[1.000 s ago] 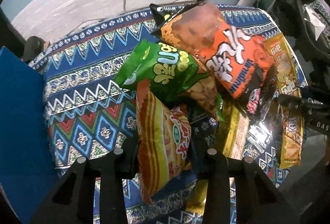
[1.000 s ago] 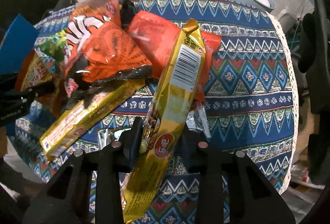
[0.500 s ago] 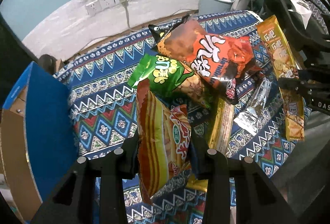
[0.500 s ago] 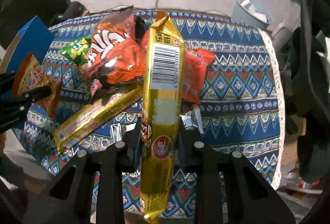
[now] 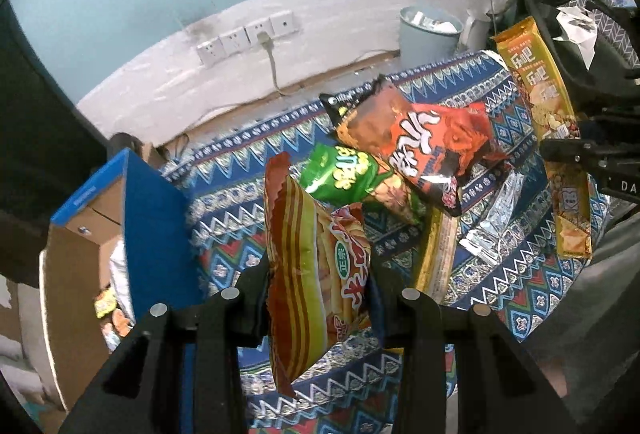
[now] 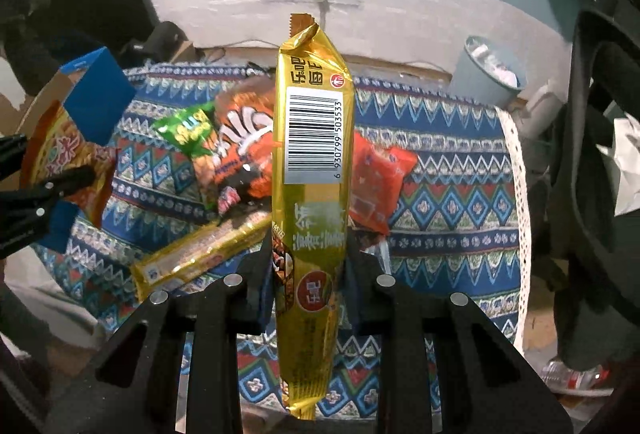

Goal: Organize snacks
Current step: 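Carry both snacks over the box and open both grippers to drop them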

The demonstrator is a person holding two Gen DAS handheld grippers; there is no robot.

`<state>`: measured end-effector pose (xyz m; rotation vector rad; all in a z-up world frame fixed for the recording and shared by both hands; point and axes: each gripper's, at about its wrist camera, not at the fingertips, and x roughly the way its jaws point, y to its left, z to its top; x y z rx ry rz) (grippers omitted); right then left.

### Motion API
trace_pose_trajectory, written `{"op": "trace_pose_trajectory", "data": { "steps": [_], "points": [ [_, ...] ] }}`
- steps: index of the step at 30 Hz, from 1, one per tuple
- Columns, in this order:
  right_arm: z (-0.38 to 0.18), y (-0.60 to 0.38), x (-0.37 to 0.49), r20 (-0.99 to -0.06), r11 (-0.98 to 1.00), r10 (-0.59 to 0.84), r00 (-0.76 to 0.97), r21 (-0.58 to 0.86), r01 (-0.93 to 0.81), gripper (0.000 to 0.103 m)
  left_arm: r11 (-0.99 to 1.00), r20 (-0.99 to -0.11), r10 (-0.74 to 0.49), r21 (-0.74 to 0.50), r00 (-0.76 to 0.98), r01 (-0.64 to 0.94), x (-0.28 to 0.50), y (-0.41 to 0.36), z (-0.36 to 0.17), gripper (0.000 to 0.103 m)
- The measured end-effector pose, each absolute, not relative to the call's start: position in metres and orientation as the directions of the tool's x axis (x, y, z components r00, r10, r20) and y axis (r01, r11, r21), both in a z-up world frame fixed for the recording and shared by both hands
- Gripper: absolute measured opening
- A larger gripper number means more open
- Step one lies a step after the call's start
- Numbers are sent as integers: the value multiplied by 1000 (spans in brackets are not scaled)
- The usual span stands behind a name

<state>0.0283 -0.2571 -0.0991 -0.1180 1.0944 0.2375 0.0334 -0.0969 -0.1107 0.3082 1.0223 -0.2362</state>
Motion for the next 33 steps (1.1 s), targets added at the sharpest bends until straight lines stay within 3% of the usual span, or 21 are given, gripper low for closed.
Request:
{"op": "trace_pose_trajectory", "data": {
  "steps": [15,33],
  "points": [
    [-39,-204,31,-827,929,258,500,72,-362,26,950,-821,-11,169,571,262,27,-59,-73,39],
    [-8,-121,37,-798,860,365,480,92,-501,26,982,-800,33,139,600,132,16,16,-54,39]
  ]
}}
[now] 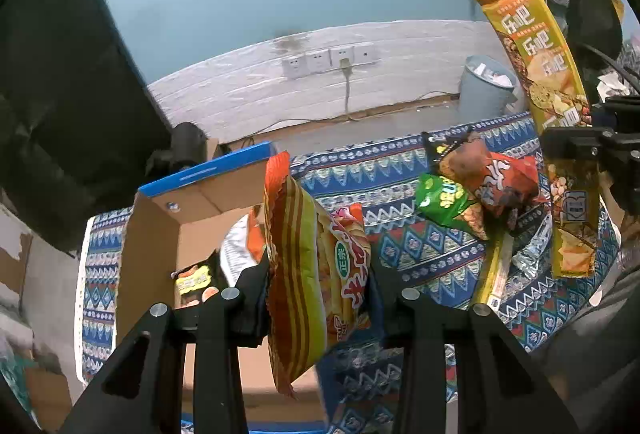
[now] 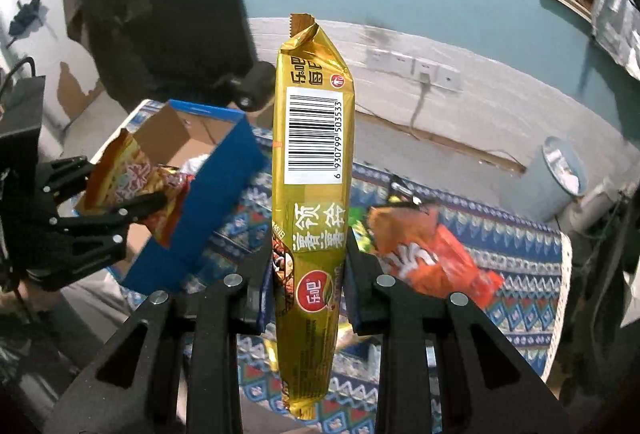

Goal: Organize snacks
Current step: 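Carry both snacks over the box and open both grippers to drop them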

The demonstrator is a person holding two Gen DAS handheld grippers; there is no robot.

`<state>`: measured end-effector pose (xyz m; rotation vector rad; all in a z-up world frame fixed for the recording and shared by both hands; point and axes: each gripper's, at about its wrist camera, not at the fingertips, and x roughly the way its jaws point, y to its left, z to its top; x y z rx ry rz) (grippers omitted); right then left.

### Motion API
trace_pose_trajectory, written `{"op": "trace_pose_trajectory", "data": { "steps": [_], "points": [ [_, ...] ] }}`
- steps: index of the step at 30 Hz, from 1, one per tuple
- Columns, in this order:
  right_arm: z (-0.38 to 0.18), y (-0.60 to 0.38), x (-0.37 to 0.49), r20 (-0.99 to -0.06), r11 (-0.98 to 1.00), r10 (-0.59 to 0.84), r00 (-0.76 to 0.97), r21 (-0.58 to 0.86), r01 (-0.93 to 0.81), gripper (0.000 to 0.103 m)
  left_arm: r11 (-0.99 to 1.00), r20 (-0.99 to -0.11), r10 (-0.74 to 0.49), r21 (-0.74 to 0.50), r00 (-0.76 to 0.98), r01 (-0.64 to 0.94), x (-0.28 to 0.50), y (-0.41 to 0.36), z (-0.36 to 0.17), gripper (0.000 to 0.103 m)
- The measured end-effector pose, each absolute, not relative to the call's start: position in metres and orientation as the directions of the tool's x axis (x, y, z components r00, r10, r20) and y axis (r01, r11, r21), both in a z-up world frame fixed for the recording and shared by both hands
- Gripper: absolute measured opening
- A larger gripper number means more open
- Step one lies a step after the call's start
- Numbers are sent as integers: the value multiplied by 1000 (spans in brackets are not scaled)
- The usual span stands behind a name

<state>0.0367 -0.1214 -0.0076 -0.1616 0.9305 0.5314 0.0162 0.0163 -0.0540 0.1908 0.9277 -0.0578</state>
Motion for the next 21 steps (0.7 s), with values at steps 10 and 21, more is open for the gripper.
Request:
{"op": "trace_pose_trajectory", "data": {
  "steps": [10,21],
  "points": [
    [0,-62,47,-787,810,427,446,114,-575,26,991,-785,63,124,617,57,8,64,-46,39],
    [4,9,57,-784,746,492,380,153,-648,26,989,-772,137,146,621,-36,3,114,-45,39]
  ]
}}
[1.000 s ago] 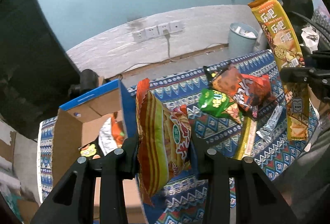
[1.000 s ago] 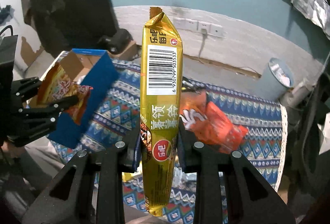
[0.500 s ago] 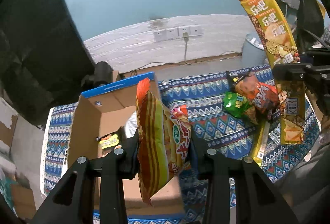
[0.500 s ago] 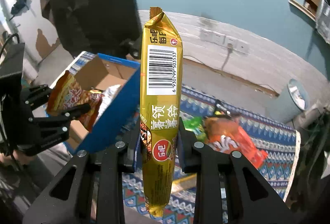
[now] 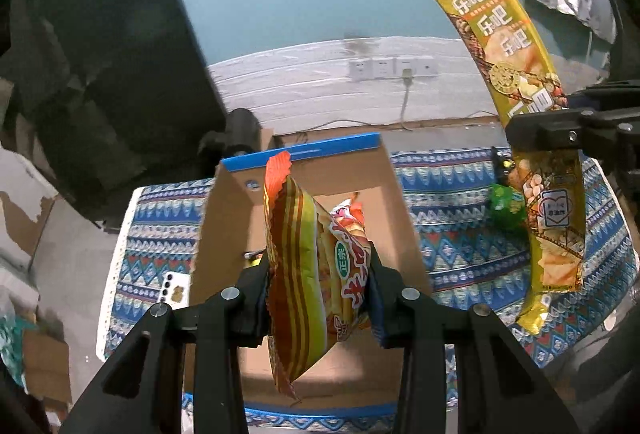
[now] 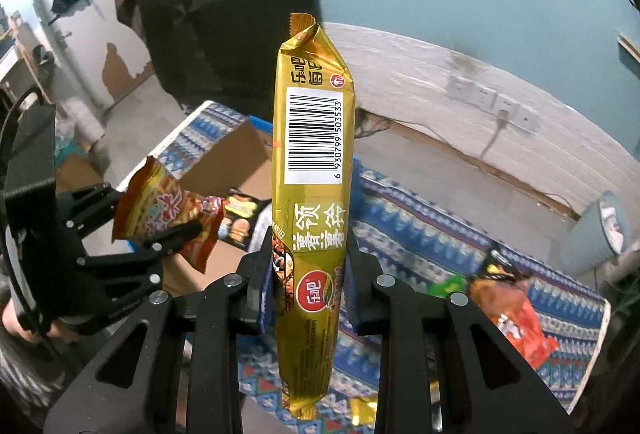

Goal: Organize snacks
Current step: 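Carry both snacks over the box and open both grippers to drop them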

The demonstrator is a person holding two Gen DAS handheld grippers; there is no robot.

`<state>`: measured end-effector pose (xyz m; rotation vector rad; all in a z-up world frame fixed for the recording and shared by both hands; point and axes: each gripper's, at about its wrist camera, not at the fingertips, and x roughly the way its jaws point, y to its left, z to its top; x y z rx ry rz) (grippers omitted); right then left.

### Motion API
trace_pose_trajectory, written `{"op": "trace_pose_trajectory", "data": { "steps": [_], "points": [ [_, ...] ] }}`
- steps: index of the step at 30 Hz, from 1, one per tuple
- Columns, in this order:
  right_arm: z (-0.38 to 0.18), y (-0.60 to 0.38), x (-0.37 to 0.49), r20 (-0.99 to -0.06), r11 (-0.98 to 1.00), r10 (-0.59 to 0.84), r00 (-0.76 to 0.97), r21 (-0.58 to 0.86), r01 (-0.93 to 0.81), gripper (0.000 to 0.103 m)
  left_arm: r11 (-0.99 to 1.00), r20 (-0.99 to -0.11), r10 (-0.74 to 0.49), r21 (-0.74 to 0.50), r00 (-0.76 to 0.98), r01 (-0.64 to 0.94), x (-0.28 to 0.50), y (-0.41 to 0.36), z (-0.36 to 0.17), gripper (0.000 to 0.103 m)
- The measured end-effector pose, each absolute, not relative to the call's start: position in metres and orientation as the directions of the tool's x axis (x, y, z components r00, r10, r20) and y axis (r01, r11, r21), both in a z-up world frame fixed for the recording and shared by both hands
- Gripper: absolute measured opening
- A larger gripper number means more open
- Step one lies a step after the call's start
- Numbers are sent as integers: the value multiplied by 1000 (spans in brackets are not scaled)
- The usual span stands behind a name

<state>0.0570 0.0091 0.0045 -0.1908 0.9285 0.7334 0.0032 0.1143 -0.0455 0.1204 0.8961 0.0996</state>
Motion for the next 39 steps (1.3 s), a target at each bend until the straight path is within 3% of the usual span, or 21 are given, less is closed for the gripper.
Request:
{"op": "trace_pose_trajectory", "data": {
  "steps": [23,27,29,32,36,39],
  "points": [
    [-24,125,65,-831,662,510,221,215,-718,27,972,-792,221,128,569,-198,-7,182,-58,40],
    [-36,131,65,-853,664,484,194,214,-717,29,962,-797,253,149,548,-228,-7,188,-61,49],
    [-38,130,65,-861,669,471,194,205,-715,30,959,-793,262,149,551,-242,-7,190,-59,61],
    [-38,126,66,-863,685,460,208,196,-701,46,956,-776,274,154,569,-250,-8,189,-54,75],
    [-35,119,68,-860,701,455,231,186,-688,67,955,-771,282,169,571,-244,-6,184,-54,80],
    [-34,108,69,-859,716,447,249,176,-676,73,960,-778,267,162,569,-230,-3,180,-56,80]
  ]
}}
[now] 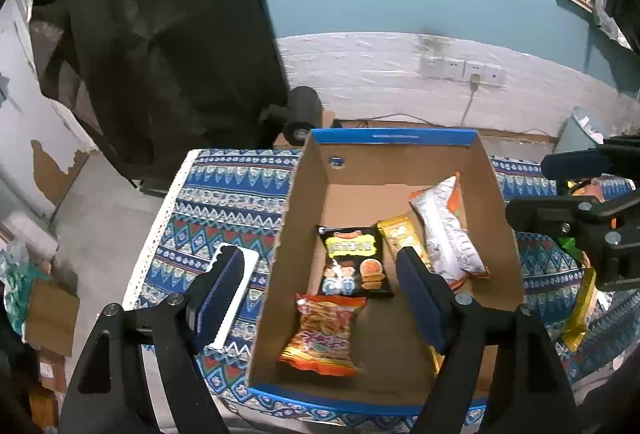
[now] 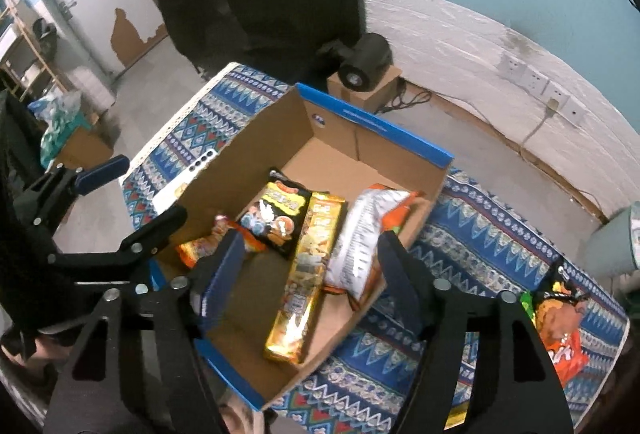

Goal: Organize snacks
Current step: 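Carry both snacks over the box and open both grippers to drop them, then move both grippers back toward the remaining snack pile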

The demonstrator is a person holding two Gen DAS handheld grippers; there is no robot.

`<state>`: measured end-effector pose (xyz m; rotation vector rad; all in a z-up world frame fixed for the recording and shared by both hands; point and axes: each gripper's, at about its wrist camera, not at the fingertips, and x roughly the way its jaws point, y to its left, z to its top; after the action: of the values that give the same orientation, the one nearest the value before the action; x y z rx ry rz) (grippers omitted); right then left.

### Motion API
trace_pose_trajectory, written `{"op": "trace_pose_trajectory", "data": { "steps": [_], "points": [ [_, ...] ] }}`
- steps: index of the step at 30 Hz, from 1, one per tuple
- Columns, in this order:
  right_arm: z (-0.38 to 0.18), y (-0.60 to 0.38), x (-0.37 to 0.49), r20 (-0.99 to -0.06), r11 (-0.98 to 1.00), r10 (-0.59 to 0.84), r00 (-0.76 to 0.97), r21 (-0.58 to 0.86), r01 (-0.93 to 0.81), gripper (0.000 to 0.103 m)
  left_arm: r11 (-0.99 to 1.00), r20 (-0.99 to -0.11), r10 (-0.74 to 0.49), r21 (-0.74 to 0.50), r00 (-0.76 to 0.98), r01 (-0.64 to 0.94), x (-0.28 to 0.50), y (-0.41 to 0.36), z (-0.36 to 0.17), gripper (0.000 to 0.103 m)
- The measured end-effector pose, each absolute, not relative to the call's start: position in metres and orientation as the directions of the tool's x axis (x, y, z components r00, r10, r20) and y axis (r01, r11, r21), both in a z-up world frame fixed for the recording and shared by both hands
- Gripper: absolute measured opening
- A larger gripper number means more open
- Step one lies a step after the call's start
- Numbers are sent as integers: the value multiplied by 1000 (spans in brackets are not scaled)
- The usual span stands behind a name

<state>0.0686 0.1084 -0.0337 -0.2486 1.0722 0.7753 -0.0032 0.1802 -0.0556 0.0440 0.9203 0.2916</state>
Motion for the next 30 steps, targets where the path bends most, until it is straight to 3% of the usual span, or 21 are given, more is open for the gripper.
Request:
{"op": "trace_pose_trajectory", "data": {
  "steps": [6,30],
  "points": [
    [-39,82,71,-868,743,423,260,168,-648,78,966,-782,252,173,571,-190,4,159,-56,80],
    [-44,-56,75,-883,859,329,334,133,-495,80,978,-802,178,209,571,-11,26,60,-60,81]
  ]
}}
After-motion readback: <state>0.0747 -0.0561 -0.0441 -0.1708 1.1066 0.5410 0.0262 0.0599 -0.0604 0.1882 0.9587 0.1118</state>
